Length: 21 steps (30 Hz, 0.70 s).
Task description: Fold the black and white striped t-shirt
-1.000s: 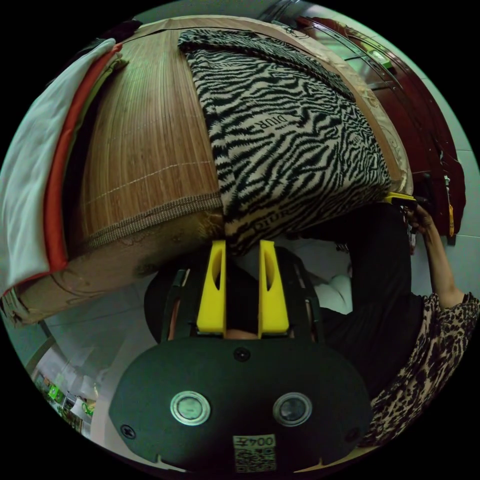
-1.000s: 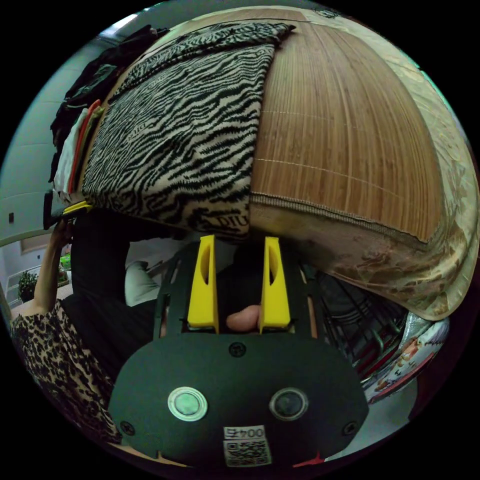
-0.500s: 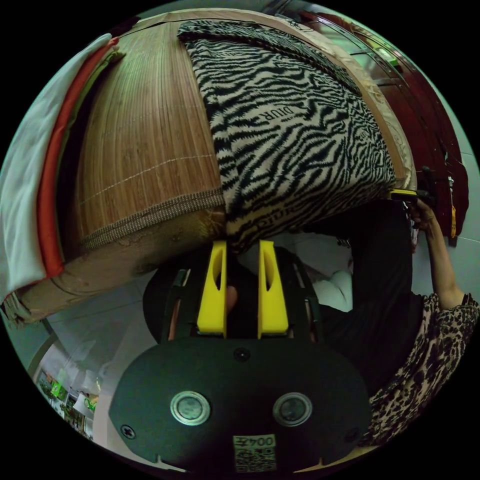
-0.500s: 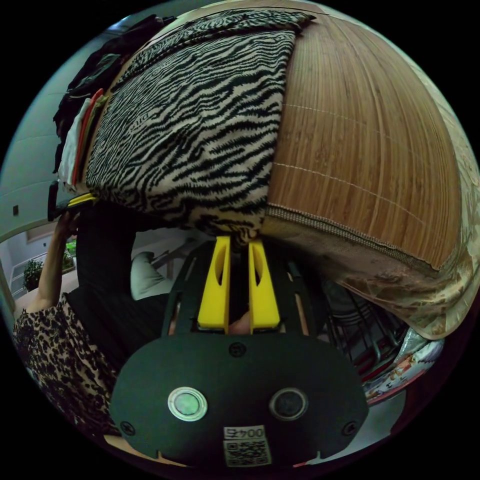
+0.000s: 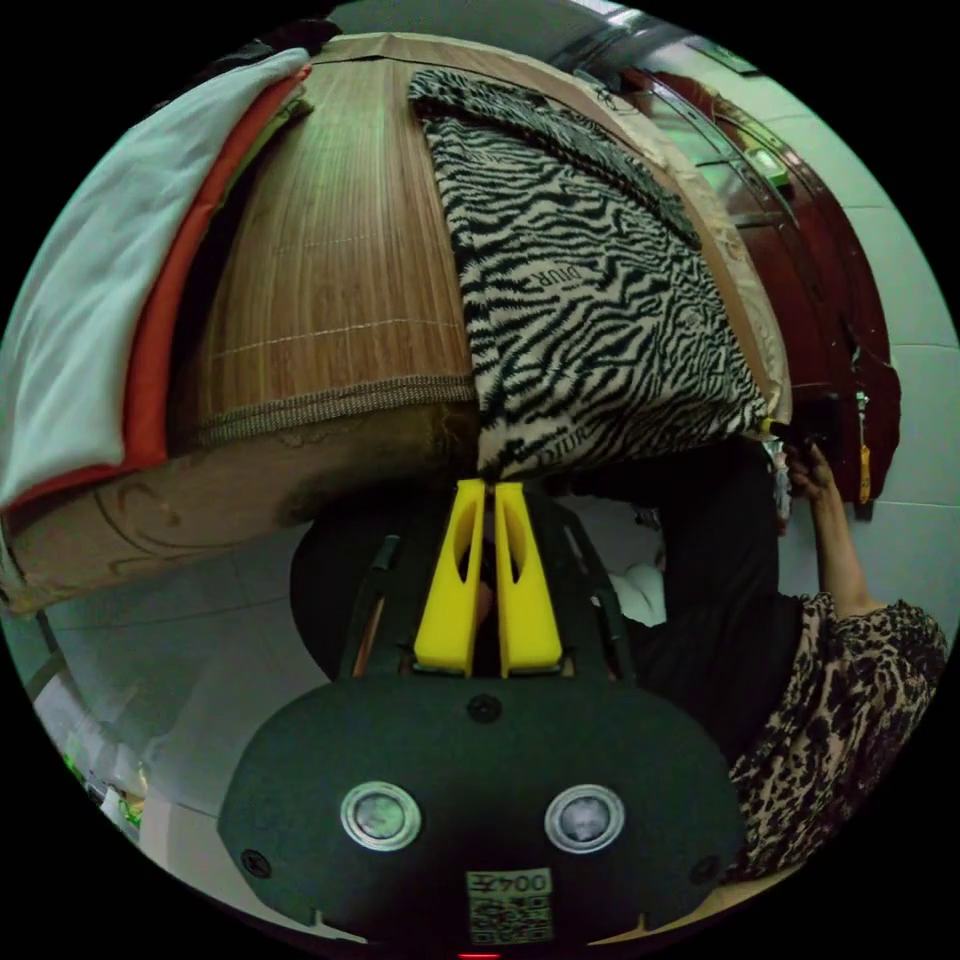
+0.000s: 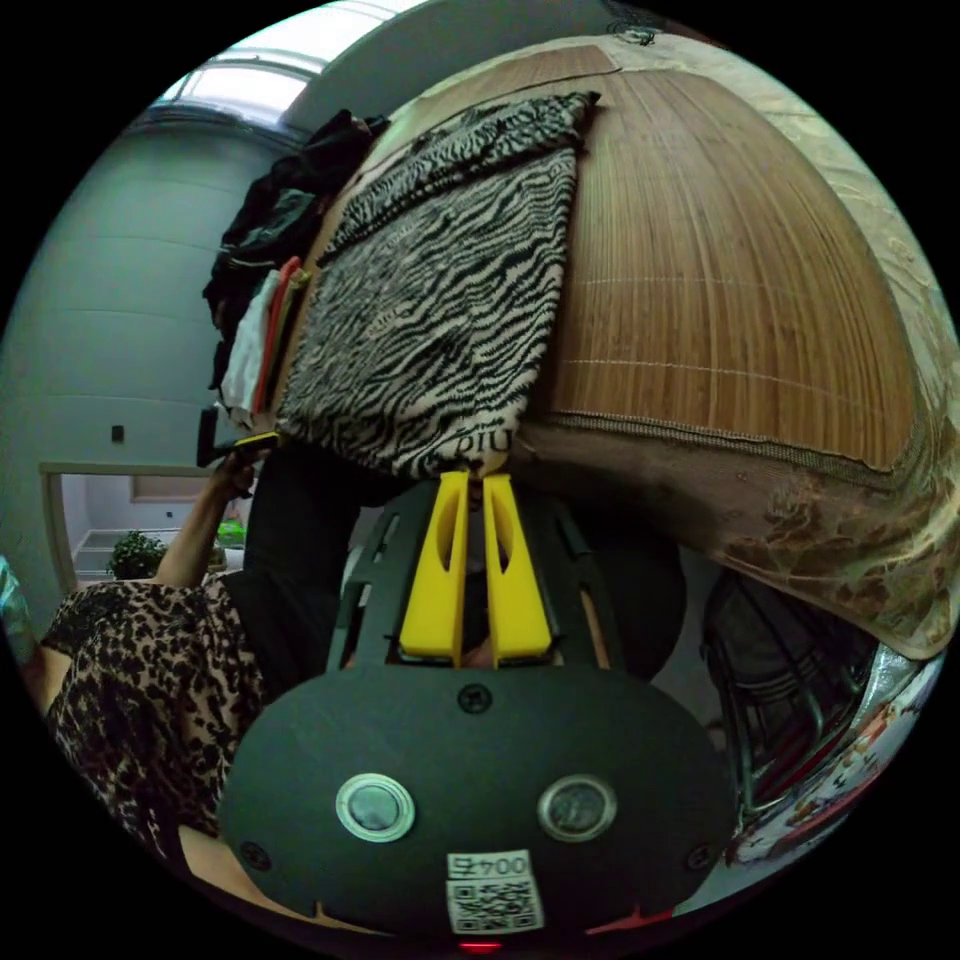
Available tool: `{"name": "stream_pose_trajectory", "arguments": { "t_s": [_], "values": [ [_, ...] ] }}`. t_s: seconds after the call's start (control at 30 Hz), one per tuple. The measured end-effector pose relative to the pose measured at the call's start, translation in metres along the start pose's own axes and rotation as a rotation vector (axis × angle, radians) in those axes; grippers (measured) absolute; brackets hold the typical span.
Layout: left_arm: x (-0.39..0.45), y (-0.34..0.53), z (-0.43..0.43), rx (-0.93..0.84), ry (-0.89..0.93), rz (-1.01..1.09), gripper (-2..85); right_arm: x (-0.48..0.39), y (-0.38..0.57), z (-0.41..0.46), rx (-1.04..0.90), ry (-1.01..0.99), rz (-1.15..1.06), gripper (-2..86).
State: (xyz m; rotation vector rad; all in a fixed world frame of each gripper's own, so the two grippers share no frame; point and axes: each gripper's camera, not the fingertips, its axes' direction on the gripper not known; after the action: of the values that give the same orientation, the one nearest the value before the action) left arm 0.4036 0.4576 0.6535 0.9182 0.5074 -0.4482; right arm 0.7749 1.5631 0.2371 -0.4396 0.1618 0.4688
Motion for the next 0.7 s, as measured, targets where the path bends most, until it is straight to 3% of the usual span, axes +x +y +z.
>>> {"name": "stream_pose_trajectory", "arguments": {
  "t_s": [0.37,0.53,0.7],
  "values": [
    [-0.049,0.055,-0.071,0.354,0.316,0.002,1.3,0.031,0.085,-0.024,0.416,-0.256,-0.058,1.0],
    [-0.066,0.078,-0.095,0.458,0.381,0.023,1.4,0.040,0.116,-0.024,0.482,-0.311,-0.083,0.4],
    [-0.073,0.111,-0.108,0.454,0.363,0.043,1.5,0.036,0.159,-0.026,0.482,-0.288,-0.128,0.1]
  ]
}}
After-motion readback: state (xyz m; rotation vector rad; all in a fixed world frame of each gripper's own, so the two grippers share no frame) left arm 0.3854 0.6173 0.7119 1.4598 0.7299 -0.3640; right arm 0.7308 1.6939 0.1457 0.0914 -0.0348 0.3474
